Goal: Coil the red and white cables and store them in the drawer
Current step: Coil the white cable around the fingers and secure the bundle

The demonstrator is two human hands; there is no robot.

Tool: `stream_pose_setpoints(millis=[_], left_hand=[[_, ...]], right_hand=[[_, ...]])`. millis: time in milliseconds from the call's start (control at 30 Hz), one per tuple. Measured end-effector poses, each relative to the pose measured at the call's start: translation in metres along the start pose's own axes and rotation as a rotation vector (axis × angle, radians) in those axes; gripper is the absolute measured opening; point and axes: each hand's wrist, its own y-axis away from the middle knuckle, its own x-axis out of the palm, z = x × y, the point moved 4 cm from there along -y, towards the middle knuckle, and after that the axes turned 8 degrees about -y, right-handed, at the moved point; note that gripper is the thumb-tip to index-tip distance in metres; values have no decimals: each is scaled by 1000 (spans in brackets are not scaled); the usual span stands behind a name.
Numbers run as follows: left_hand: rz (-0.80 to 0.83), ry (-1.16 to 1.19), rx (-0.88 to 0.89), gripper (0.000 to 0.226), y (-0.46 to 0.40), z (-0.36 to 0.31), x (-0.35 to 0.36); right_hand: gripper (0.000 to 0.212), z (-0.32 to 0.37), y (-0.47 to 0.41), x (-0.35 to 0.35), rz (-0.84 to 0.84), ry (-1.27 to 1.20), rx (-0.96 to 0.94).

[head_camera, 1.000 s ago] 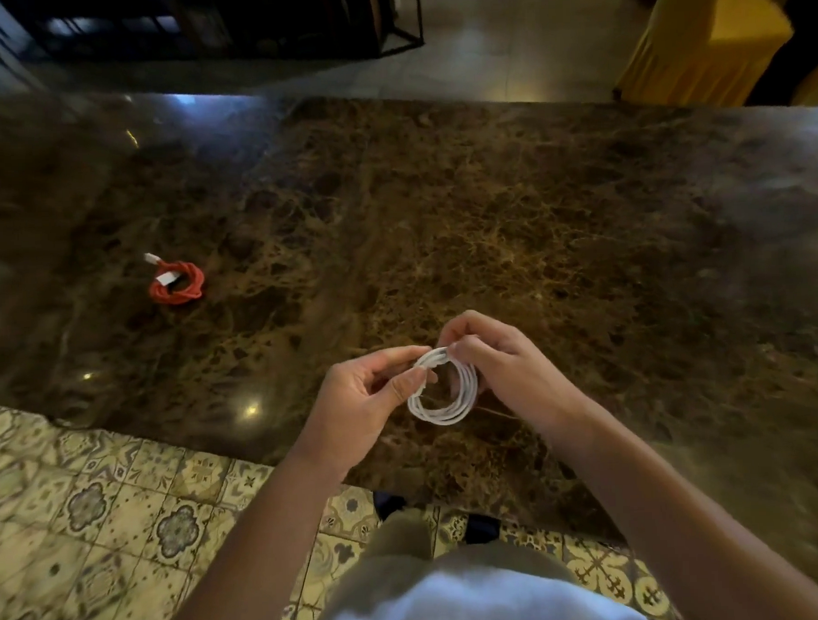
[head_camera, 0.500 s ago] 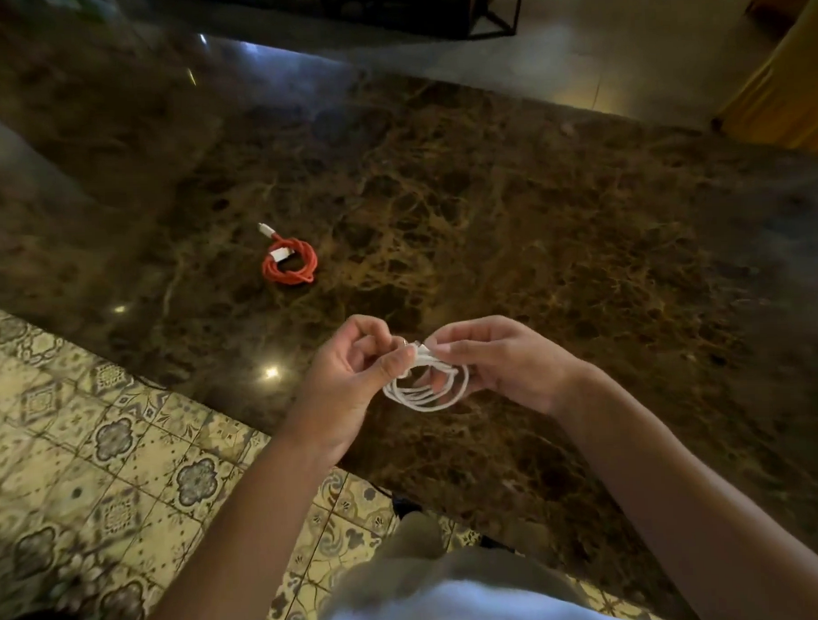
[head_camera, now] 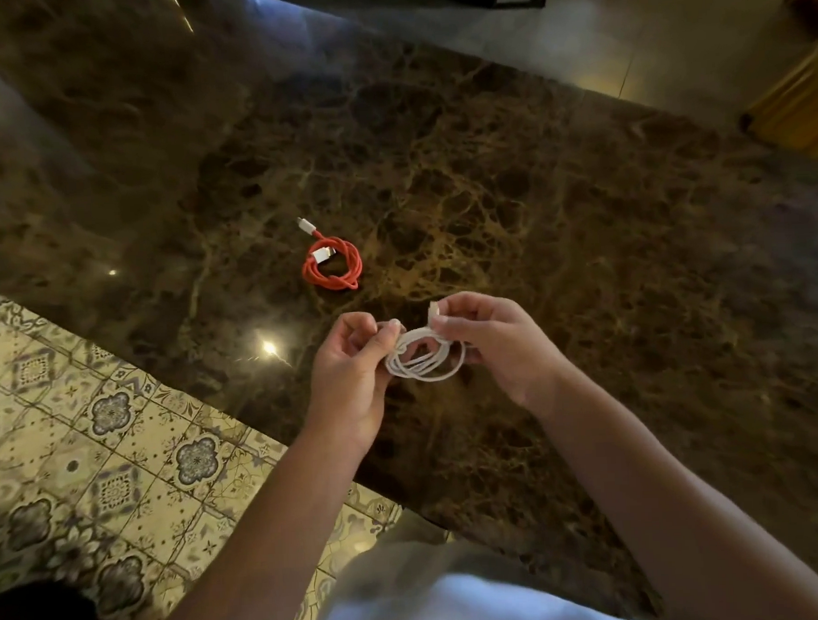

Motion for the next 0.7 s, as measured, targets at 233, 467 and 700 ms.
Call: stream_pose_setpoints(millis=[233, 467, 700], left_hand=[[-291, -299, 158, 26, -13, -11, -21], [-363, -844, 378, 19, -31, -36, -31], [-372, -997, 374, 10, -48, -52, -37]], right_hand=[[4, 2, -22, 28, -354, 284, -212], [15, 8, -49, 55, -499, 827, -351], [20, 13, -76, 76, -512, 1011, -455]])
